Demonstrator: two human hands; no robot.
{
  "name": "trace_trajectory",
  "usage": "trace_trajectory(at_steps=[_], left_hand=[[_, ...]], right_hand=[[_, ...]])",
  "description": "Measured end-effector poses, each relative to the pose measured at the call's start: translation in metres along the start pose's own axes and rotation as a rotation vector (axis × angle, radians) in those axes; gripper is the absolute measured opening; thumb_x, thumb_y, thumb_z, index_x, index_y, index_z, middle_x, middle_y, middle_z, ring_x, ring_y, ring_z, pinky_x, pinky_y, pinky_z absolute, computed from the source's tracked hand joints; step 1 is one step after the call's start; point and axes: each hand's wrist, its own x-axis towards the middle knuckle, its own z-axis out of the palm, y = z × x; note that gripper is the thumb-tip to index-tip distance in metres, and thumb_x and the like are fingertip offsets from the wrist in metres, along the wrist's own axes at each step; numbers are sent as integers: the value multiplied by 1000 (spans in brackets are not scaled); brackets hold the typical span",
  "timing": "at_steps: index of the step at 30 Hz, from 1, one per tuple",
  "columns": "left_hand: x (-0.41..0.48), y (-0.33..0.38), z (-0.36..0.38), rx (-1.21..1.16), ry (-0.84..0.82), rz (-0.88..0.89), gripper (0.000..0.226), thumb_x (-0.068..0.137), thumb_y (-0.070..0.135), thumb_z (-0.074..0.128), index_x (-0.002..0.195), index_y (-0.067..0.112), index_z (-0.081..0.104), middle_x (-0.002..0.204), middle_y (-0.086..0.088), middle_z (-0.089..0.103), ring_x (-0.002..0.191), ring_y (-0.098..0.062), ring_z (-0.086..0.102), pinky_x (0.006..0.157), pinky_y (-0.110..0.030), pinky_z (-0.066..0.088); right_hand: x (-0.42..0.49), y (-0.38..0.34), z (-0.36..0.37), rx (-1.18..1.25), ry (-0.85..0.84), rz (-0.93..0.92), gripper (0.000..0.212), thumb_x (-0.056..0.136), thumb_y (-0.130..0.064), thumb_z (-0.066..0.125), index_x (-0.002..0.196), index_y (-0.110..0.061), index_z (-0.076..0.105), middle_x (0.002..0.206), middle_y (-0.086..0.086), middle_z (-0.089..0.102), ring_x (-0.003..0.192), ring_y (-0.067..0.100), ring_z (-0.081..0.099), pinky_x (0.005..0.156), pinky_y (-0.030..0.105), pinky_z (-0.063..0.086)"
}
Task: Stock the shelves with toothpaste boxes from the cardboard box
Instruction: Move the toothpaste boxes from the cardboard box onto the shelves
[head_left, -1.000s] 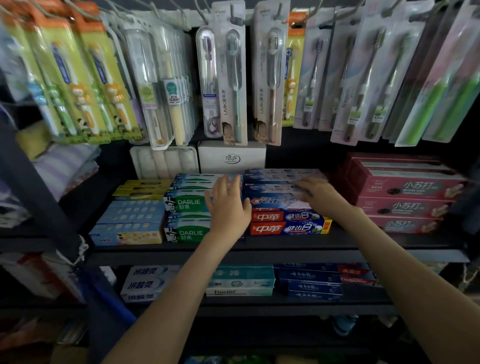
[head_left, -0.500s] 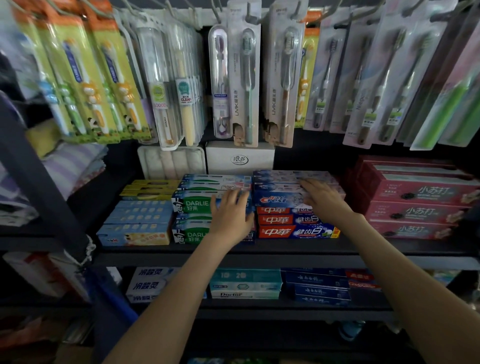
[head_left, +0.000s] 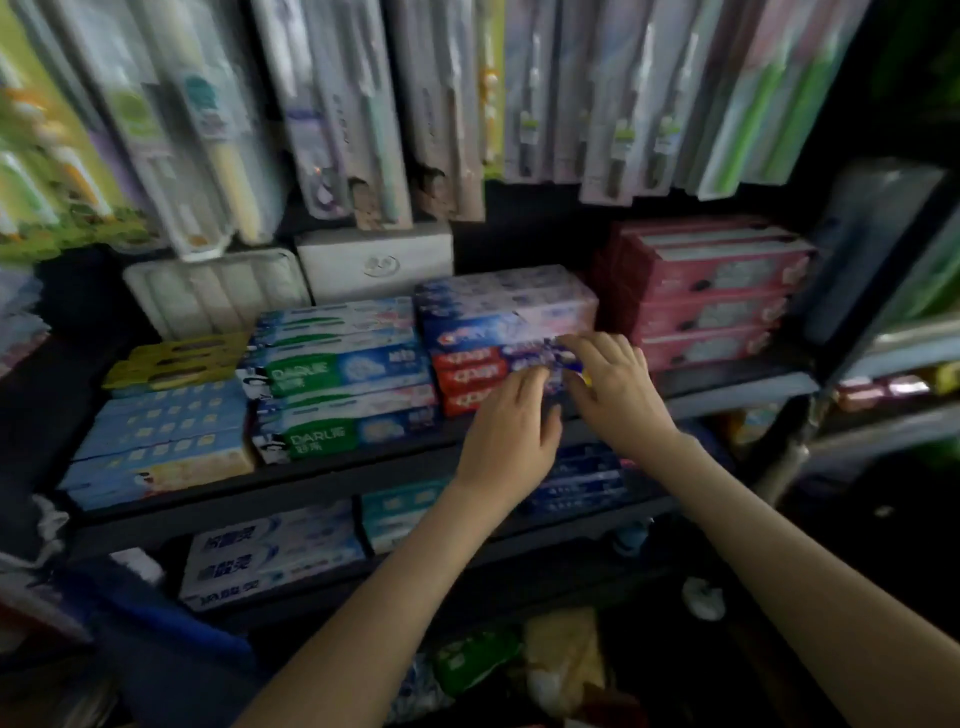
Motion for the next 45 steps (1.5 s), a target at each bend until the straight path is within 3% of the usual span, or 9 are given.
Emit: trace_trajectory(at_steps=[3,7,13,17,21,28,33,39,45], left_hand=[[-17,33,53,-190,-192,-39,42,96,25,53,133,6,46,128,-9,54,117,-23,53,92,-32,44],[-49,88,126,-241,-517,18,41,100,33,44,136,15,41,132,-2,48,117,-19,51,84,-29,46],[-133,166,221,-267,-917,167,40,101,35,40,137,17,38,134,-3,46,115,-23,51,87,-40,49],[-208,200,270,-252,-1084,264,42,100,34,41,138,16,39,133,-4,47,118,-22,50,90,-39,48],[-297,224,316,-182,-1234,359,45,100,34,41,140,14,36,136,-4,45,121,-21,48,90,-33,47],[-452,224,402,-41,-1498,394,57,100,36,42,149,16,22,149,-1,32,135,-18,35,106,-32,37],[-548,207,497,81,-1561,441,61,99,36,44,151,18,17,151,-1,28,134,-17,34,106,-30,34],[-640,192,628,151,-1529,437,62,96,31,50,149,18,21,148,-5,31,131,-21,39,105,-36,39],[-712,155,727,248,-1540,466,62,96,29,48,149,15,18,141,-11,35,125,-27,41,100,-39,39]], right_hand=[[-71,19,-20,-58,-12,152,45,83,-23,39,121,-7,57,111,9,58,99,24,43,81,35,34],[-189,56,-45,-168,-112,433,37,84,-22,49,116,-9,60,104,9,59,96,28,49,78,36,34],[-393,74,-88,-223,-279,965,37,93,-19,51,130,-15,50,123,4,51,117,27,44,96,37,34],[-530,48,-101,-158,-389,1271,45,91,-9,49,135,-13,44,128,7,49,120,28,42,96,38,35],[-647,5,-94,-74,-460,1596,52,94,-18,53,143,-13,36,136,4,45,124,23,41,100,35,38],[-815,-54,-31,122,-492,1889,56,93,-19,53,144,-16,31,138,0,42,126,17,39,105,29,34],[-913,-58,44,201,-446,2019,58,94,-18,52,146,-17,28,139,-3,40,128,12,37,106,23,32],[-1012,-1,151,199,-380,2167,53,92,-13,53,141,-15,34,136,4,42,124,20,42,104,31,38],[-1105,82,255,74,-530,2178,52,91,-10,52,140,-12,32,140,11,40,125,26,41,105,35,34]])
